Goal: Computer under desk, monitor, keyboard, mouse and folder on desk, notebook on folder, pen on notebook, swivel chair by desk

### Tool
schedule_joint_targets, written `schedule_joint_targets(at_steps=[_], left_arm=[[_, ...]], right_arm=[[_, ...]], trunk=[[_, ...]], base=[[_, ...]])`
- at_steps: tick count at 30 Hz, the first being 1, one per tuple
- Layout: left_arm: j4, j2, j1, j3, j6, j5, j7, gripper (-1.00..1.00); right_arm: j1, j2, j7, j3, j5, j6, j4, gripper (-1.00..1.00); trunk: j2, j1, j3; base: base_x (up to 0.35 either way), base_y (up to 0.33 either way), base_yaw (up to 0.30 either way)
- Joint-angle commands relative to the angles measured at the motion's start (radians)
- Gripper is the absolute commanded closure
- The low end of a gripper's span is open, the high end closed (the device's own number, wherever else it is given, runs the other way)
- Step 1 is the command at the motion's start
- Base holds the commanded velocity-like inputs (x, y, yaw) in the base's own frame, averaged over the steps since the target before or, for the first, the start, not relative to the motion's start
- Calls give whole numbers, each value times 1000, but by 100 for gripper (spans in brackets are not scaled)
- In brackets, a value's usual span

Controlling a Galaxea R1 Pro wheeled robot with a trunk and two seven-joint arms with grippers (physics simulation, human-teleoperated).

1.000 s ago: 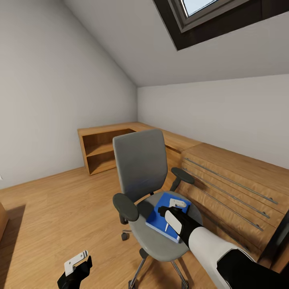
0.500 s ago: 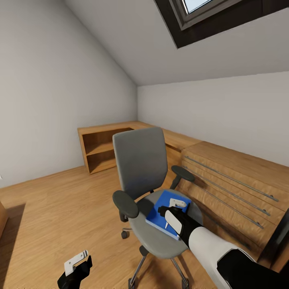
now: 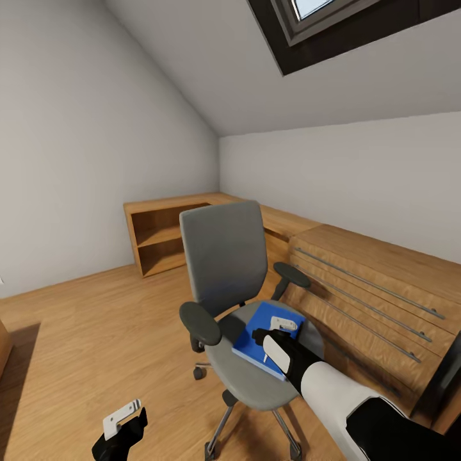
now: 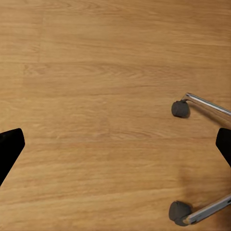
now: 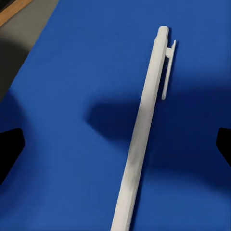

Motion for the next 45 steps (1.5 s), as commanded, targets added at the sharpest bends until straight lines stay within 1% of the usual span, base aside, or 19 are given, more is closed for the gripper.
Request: schedule_joint_targets(at_steps=[1, 5, 45], left_arm=[[0, 2, -1, -6, -8, 11, 6, -100], [0, 2, -1, -6, -8, 10, 6, -100], [2, -1, -1, -8, -8, 10, 6, -100]], right_arm=[[-1, -1, -7, 8, -6, 5, -2, -100], [-1, -1, -7, 8, -6, 5, -2, -100], [-1, 1, -13, 14, -2, 7, 3, -100]], trunk=[[-1, 0, -1], [-29, 15, -14], [-29, 15, -14]], base=[[0, 0, 0], [0, 0, 0], [0, 0, 0]])
